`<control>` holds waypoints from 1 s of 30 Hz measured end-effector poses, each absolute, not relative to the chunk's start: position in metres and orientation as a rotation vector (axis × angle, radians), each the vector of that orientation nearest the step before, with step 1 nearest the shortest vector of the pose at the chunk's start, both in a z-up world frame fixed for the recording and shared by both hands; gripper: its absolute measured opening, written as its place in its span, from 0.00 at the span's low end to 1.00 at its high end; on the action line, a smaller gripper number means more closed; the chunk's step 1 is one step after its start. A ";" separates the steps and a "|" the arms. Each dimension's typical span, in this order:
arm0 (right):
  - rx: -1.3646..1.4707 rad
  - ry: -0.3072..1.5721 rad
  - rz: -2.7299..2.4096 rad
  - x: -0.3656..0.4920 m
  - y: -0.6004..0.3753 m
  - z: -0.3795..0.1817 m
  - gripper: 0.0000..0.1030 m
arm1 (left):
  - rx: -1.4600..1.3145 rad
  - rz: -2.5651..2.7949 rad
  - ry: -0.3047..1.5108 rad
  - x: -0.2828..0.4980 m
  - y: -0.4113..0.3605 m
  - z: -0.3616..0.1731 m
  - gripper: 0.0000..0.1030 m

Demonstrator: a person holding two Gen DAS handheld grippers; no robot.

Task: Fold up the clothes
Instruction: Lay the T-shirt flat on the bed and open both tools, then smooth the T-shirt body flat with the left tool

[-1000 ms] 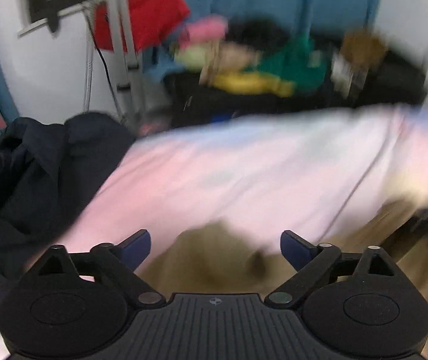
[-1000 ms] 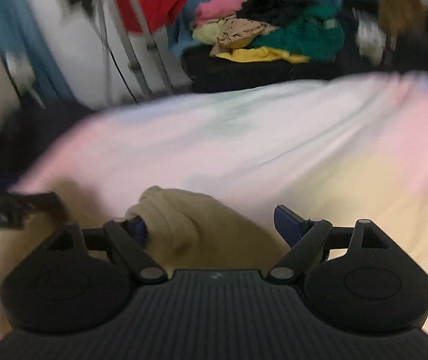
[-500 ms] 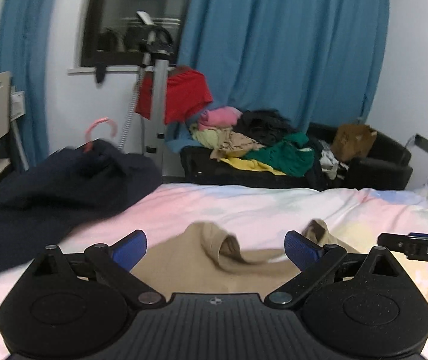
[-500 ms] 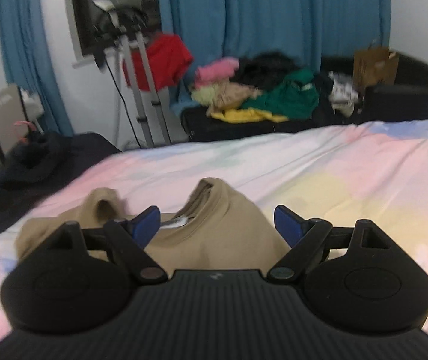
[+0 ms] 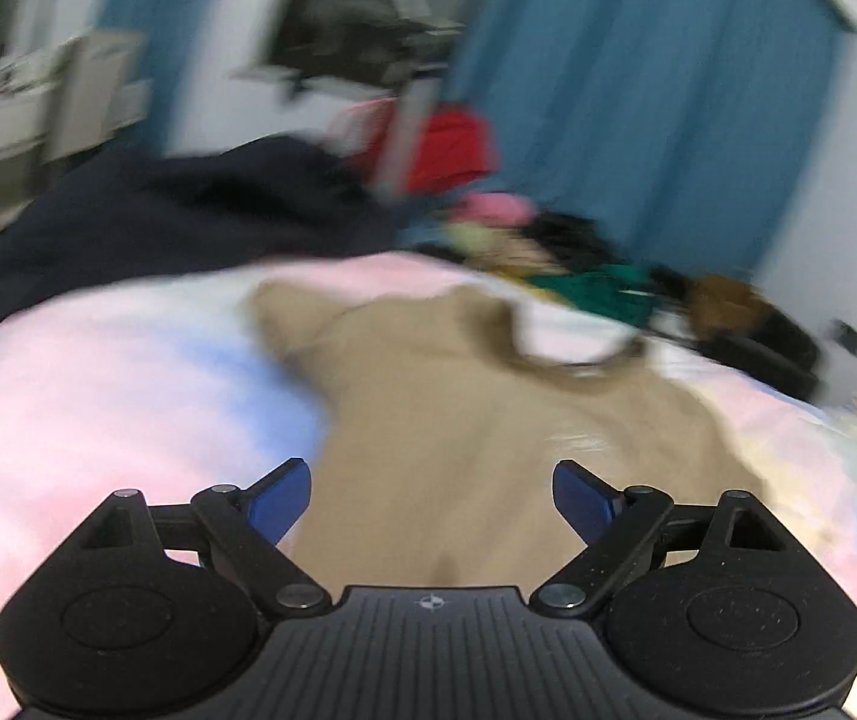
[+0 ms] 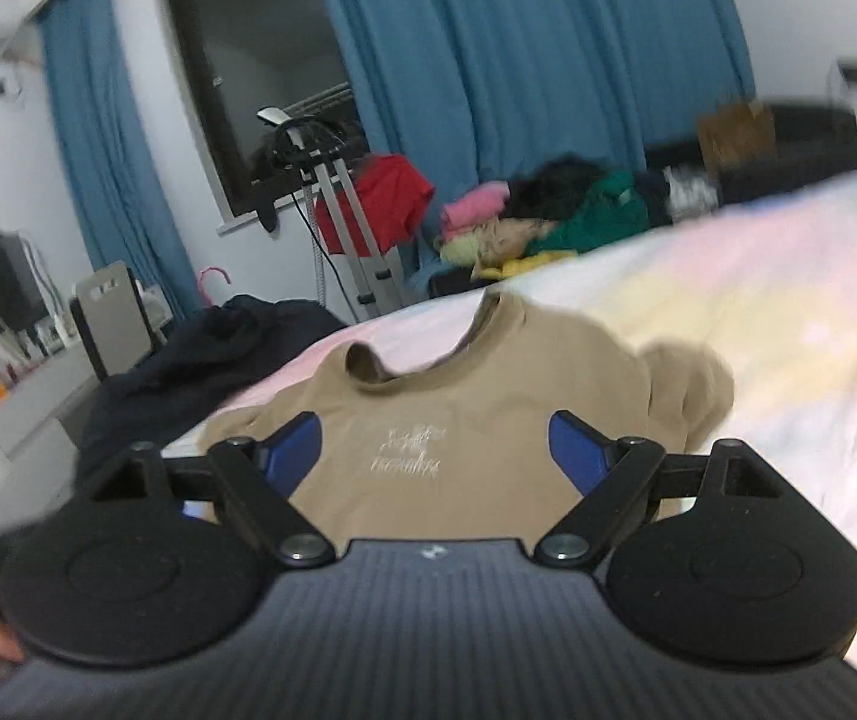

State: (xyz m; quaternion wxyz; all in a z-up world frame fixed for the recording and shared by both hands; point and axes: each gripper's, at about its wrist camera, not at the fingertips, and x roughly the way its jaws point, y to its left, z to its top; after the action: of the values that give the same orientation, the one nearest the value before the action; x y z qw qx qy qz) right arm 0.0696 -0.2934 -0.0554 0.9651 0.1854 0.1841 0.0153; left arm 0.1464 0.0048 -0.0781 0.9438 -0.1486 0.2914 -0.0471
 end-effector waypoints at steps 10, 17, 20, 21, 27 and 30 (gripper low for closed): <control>0.516 0.476 0.036 0.108 -0.305 -0.120 0.82 | -0.678 0.129 0.618 0.221 0.093 -0.120 0.77; 0.544 0.491 0.003 0.150 -0.314 -0.143 0.82 | -0.920 0.097 0.533 0.301 0.104 -0.144 0.74; 0.591 0.493 -0.008 0.162 -0.326 -0.152 0.82 | -0.819 0.113 0.544 0.328 0.091 -0.142 0.74; 0.602 0.498 -0.005 0.165 -0.328 -0.155 0.82 | -0.772 0.112 0.549 0.335 0.085 -0.140 0.74; 0.632 0.520 0.007 0.171 -0.332 -0.161 0.82 | -0.482 0.150 0.590 0.358 0.044 -0.127 0.23; 0.650 0.515 0.013 0.165 -0.334 -0.158 0.82 | -0.301 0.173 0.534 0.356 0.014 -0.102 0.03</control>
State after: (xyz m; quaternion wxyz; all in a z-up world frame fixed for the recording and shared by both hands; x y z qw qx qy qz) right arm 0.1653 -0.3342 -0.1575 0.9153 0.3155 0.2504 0.0063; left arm 0.3561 0.0138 -0.1021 0.9497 -0.1480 0.2627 0.0849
